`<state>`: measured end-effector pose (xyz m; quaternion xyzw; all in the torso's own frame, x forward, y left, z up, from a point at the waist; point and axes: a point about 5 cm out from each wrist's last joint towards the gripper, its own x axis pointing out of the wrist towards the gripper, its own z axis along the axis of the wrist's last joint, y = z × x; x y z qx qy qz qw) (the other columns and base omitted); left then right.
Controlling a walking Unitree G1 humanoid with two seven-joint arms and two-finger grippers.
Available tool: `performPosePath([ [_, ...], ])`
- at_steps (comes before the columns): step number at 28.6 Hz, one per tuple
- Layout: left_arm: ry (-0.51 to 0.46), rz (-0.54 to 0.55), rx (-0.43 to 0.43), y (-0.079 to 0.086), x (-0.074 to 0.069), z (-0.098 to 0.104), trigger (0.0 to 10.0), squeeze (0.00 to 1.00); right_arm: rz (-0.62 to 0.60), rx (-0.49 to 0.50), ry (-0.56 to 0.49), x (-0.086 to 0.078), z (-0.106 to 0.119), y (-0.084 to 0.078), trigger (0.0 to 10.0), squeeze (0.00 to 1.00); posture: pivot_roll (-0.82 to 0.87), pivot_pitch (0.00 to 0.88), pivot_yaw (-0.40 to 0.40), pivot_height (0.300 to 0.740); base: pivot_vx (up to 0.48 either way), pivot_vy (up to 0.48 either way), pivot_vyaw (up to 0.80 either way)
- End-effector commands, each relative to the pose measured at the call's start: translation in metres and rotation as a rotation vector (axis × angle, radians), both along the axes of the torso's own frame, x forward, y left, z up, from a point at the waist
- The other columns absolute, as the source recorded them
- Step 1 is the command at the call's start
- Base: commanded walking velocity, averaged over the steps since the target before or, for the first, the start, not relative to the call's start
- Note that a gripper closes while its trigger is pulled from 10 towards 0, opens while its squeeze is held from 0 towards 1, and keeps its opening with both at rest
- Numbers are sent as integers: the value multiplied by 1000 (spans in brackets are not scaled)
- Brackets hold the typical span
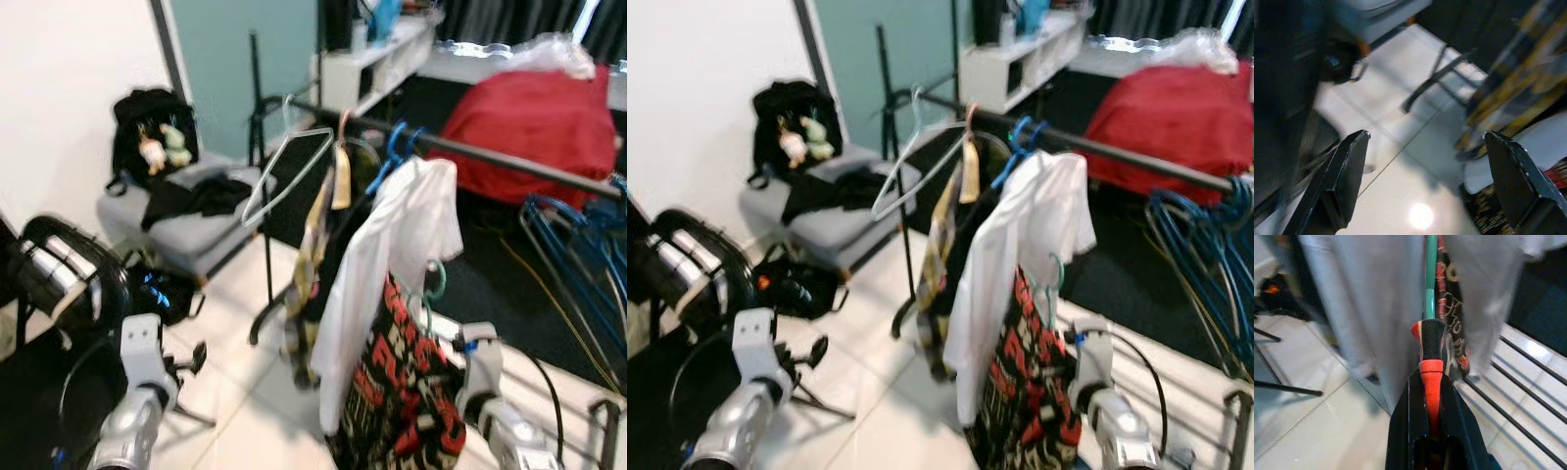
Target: Hang hanger
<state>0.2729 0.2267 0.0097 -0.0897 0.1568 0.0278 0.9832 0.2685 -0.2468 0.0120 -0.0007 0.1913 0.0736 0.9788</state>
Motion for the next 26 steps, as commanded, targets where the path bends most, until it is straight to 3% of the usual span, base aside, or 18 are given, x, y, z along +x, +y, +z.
performPosePath([
  [1,32,17,16,9,-9,-7,10000,0,29,9,-30,1,1,6,10000,0,-4,35,-12,740,0,0,794],
  [26,41,5,41,18,-15,-11,10000,0,15,34,-42,-1,-2,10,10000,0,16,63,-5,740,0,0,794],
])
